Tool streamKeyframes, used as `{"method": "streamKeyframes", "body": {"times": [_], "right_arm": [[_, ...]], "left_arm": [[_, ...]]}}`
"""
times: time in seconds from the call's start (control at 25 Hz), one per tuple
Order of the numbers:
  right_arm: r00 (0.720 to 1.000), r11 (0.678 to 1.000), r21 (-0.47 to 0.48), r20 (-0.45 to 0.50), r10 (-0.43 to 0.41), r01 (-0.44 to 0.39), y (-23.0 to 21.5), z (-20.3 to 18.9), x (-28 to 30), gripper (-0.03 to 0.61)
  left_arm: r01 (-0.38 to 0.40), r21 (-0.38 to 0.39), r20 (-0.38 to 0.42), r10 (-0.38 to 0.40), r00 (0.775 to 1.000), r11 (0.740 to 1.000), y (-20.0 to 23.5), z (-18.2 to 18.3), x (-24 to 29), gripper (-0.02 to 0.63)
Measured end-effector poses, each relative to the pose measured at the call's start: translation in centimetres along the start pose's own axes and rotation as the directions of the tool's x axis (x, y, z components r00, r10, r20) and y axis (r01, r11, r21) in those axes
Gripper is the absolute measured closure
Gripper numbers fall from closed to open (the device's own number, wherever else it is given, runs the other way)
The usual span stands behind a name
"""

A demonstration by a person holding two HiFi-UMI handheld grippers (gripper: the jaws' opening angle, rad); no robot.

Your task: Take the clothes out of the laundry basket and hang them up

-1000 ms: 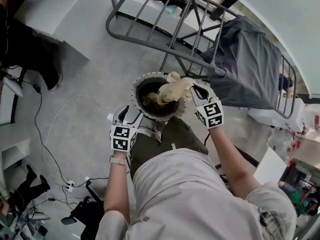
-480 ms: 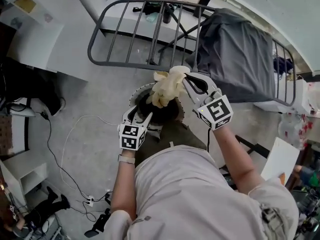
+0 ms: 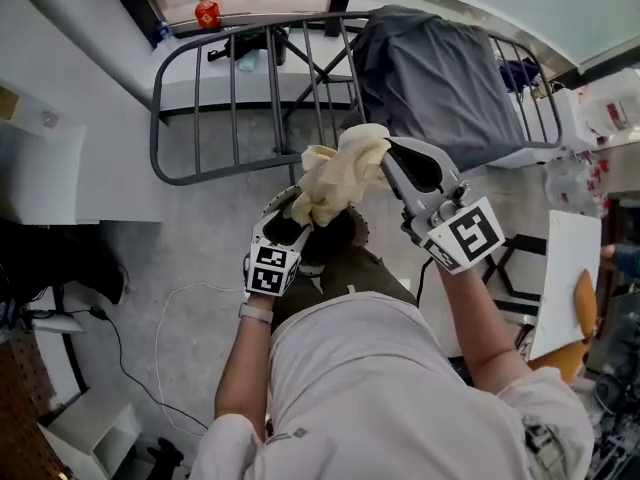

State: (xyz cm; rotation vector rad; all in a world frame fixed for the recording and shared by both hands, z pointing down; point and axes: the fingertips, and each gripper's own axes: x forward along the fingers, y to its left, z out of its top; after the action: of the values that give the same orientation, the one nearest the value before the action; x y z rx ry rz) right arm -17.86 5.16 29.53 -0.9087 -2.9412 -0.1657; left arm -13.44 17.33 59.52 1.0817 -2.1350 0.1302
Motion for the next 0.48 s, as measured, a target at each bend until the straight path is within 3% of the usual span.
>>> {"method": "streamKeyframes", "body": {"times": [0.24, 0.4, 0.48], "right_arm": [[0.978, 0.981, -0.018, 0.084, -0.191, 0.193, 1.5, 6.8, -2.5, 0.561], [0.94, 0.95, 0.017, 0.142, -0.31, 0.311, 1.0, 9.5, -4.4, 0.561], [0.915, 0.932, 0.041, 0.179, -0.362, 0.361, 1.0, 10.8, -6.5, 0.561]], "left_arm": [[0.135, 0.125, -0.021, -0.134, 0.991, 0.983, 0.4, 0.8, 0.6, 0.344], [0.121, 0.109, 0.05, -0.127, 0.991, 0.987, 3.3, 4.1, 3.0, 0.344], [0.19, 0.116, 0.038, -0.195, 0.98, 0.975, 2.5, 4.8, 4.3, 0.324]]}}
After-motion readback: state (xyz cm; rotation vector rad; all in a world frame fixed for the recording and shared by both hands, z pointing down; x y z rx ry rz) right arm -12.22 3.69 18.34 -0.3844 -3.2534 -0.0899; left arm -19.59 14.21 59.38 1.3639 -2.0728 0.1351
